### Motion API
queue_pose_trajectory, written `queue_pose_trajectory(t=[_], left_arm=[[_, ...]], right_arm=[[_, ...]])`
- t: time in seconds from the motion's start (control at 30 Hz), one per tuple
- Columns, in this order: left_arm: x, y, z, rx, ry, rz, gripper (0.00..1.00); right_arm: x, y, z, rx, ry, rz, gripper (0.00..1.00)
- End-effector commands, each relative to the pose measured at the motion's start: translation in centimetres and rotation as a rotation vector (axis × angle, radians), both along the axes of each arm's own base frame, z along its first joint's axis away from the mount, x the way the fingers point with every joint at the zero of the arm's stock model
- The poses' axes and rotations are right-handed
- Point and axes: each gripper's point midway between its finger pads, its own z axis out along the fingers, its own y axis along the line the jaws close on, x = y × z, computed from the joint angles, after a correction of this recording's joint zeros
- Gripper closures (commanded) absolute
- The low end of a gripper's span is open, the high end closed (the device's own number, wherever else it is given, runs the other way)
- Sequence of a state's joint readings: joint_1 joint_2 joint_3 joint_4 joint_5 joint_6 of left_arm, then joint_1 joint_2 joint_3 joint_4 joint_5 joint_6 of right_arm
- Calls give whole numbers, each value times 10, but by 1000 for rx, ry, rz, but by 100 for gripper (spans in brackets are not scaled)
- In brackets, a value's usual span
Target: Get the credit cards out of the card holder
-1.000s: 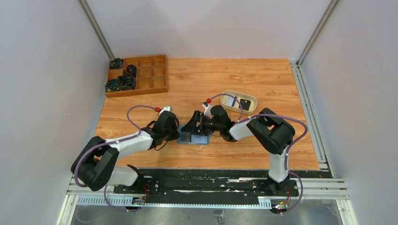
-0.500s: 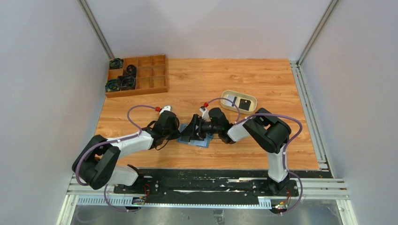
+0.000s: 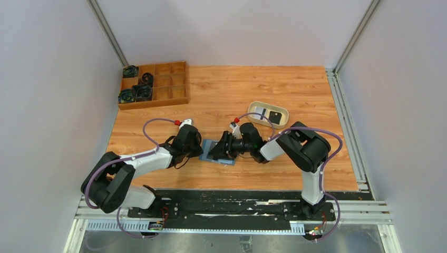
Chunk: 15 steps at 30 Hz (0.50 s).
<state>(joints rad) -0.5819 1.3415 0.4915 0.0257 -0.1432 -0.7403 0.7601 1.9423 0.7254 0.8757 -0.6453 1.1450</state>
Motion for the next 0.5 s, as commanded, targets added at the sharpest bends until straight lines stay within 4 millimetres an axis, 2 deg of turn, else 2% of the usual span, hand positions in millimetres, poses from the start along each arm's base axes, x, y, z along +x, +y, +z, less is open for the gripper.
queue_pose_trajectory(t=[0.0, 0.17, 0.33, 0.47], left_arm=[[-15, 15, -18, 70, 52, 6, 100], [-15, 15, -20, 73, 57, 6, 100], [-15, 15, -21, 74, 59, 3, 100], [-15, 16, -21, 78, 59, 2, 100]], right_arm=[[8, -17, 5, 3, -5, -29, 43], [14, -30, 3, -9, -7, -50, 47], [18, -40, 0, -19, -3, -64, 70], [19, -51, -4, -27, 6, -79, 82]])
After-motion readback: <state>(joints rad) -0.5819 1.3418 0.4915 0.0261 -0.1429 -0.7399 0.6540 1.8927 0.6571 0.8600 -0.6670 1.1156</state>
